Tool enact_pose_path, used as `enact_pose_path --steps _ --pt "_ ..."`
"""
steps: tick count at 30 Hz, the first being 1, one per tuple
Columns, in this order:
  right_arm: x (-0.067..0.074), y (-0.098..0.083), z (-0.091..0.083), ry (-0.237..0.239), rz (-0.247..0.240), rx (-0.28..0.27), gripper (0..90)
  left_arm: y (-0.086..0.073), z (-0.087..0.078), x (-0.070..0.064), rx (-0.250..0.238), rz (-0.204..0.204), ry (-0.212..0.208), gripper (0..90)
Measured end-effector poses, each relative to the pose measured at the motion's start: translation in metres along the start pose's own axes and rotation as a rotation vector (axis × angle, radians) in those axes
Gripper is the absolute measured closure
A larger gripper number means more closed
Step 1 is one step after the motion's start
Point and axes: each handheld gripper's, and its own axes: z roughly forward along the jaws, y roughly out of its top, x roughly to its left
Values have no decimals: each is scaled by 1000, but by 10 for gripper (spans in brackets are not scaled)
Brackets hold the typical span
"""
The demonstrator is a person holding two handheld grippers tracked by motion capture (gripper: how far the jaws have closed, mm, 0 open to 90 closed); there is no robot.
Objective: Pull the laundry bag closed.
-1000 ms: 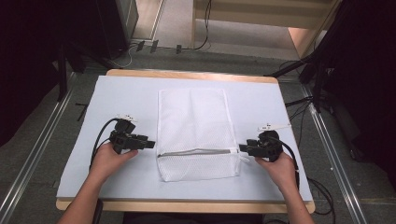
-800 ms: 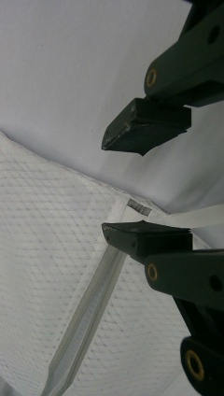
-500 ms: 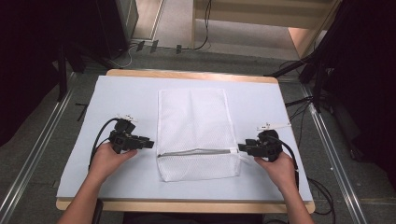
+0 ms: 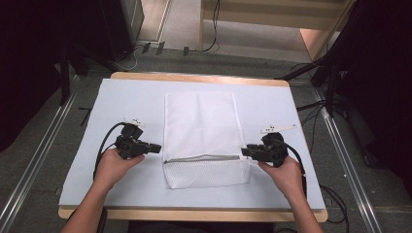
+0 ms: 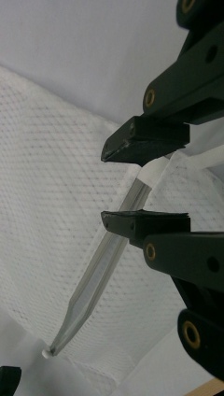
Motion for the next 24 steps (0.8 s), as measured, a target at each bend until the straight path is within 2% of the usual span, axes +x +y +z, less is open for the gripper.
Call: enact_pose_path --steps 4,9,15,16,18,23,24 --pt "7 3 2 16 10 11 692 1 3 -3 8 14 -6 900" --pt "14 8 5 29 -3 17 713 2 6 -3 4 9 -22 900" --pt "24 11 12 51 -20 30 719 2 9 -4 9 23 -14 900" --pt "26 12 13 54 -24 29 715 3 10 -3 7 5 -17 900" --pt "30 13 15 59 -34 30 710 4 10 -2 11 -7 -22 900" --pt "40 18 22 67 -67 41 707 4 11 -1 1 -18 -30 900" --pt "46 21 27 78 -78 50 707 4 12 -1 3 -14 -29 900"
